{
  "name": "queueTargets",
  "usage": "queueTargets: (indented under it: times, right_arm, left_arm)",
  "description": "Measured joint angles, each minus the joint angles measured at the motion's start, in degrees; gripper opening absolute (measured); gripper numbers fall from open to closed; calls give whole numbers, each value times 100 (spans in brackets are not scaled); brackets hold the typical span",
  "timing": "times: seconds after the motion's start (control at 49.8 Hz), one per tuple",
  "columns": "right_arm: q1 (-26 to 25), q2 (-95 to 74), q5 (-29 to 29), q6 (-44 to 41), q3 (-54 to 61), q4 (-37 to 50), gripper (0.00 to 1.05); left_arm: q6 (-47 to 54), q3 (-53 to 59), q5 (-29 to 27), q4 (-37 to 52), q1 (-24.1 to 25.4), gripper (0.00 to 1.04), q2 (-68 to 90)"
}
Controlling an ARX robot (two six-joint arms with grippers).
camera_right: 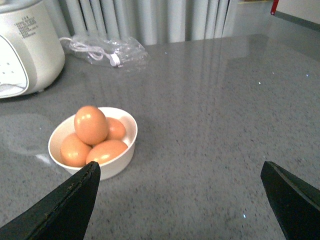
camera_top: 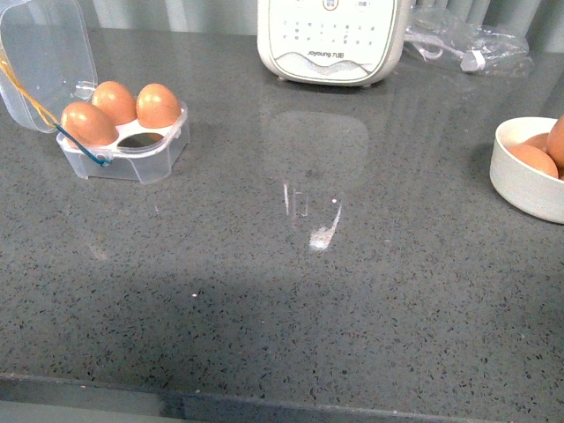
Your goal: Put egg into box
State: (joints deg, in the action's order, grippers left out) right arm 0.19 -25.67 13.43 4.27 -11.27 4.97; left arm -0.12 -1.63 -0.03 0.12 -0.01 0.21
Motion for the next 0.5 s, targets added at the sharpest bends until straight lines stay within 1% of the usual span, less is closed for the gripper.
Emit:
queueTargets:
  times: [0.14,0.201,0.301,0.341,0.502]
  right_arm:
    - [-146,-909,-273,-87,-308,734,97]
    - [-245,-1652,-538,-146,-643,1198,97]
    - [-356,-2715,-866,-160,-1239,1650,97]
    - [-391,-3121,-905,-197,-1480,1834,97]
    - [-494,-4264,-1298,-195,-2284,1766,97]
  left_arm:
    - [0,0,2,0,0,98,0]
    - [0,0,0,0,0,98,0]
    - [0,0,2,0,-2,98,0]
    - [0,0,2,0,0,98,0]
    - [0,0,2,0,-2,98,0]
